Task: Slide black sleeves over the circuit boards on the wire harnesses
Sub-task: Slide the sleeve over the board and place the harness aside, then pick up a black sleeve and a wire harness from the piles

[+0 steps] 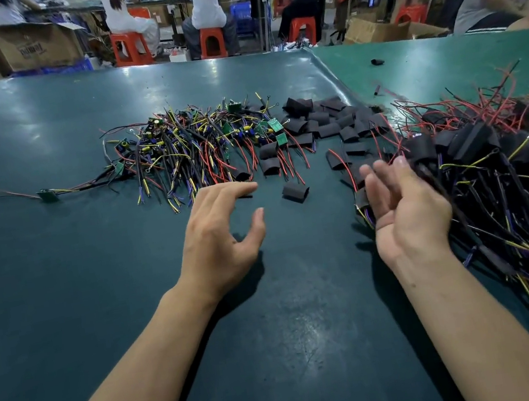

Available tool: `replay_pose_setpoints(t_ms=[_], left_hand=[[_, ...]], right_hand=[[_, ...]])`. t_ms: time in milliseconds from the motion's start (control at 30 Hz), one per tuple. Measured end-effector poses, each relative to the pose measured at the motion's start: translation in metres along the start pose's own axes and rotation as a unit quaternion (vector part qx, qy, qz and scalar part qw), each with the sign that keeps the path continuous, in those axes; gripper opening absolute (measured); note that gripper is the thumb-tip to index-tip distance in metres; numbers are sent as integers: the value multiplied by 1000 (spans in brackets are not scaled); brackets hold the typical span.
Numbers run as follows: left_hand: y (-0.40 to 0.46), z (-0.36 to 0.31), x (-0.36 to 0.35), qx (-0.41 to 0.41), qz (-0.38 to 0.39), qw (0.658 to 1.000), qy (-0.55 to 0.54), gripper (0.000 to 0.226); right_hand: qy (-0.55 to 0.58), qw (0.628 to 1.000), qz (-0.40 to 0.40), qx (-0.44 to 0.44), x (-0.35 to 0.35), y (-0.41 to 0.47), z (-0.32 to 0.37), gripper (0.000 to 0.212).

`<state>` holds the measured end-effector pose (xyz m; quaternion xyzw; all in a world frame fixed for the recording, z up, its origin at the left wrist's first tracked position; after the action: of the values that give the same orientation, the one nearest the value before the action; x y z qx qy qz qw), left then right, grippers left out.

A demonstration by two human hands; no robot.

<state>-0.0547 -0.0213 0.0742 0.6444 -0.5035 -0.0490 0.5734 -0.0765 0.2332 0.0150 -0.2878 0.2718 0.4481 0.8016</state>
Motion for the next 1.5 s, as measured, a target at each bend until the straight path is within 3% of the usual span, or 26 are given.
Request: replay_pose_setpoints(t_ms=[67, 233, 300, 367, 500, 700, 800, 1000, 1167, 1333, 1500], left_hand=[[1, 4, -2, 13, 8, 1000, 6, 29], [-1, 13, -1, 35, 3, 999, 12, 23], [-2, 16, -2, 42, 8, 999, 17, 21], [-1, 19, -5, 48, 20, 998, 23, 18], [-3, 30, -16, 77, 64, 994, 51, 20], [-12, 48, -45, 139, 184, 965, 121, 55], [-15, 56, -51, 155, 217, 953, 146, 56], [-14, 55, -43, 180, 171, 951, 186, 37], [8, 58, -35, 170, 182, 933, 261, 44], [51, 121, -19, 288, 142, 922, 217, 40], [62, 150, -44, 332, 206, 897, 205, 49]], right_hand=[[-18, 999, 11, -48, -2, -1, -14, 16], [-70, 996, 27, -52, -8, -2, -26, 16], [-121, 985, 71, -98, -16, -7, -38, 11], [-195, 965, 123, -123, -25, -16, -52, 20], [-319, 930, 169, -77, -36, -28, -63, 25], [-442, 871, 195, 92, -47, -35, -52, 22], [-459, 861, 169, 143, -47, -32, -43, 21], [-453, 865, 166, 135, -45, -31, -42, 21], [-434, 878, 163, 118, -41, -29, -40, 23], [-427, 884, 163, 97, -40, -27, -45, 24], [-463, 857, 209, 84, -47, -33, -55, 22]])
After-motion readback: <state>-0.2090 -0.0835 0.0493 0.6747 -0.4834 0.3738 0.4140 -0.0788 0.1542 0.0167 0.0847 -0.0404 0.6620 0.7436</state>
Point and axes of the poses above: each hand's wrist, its own y-axis towards the middle knuckle, its own x-axis out of the back of the hand, z = x × y, the point moved 10 cm from there along y, towards the middle knuckle, and after that the axes turned 6 degrees about -x, right-handed, at the moved point
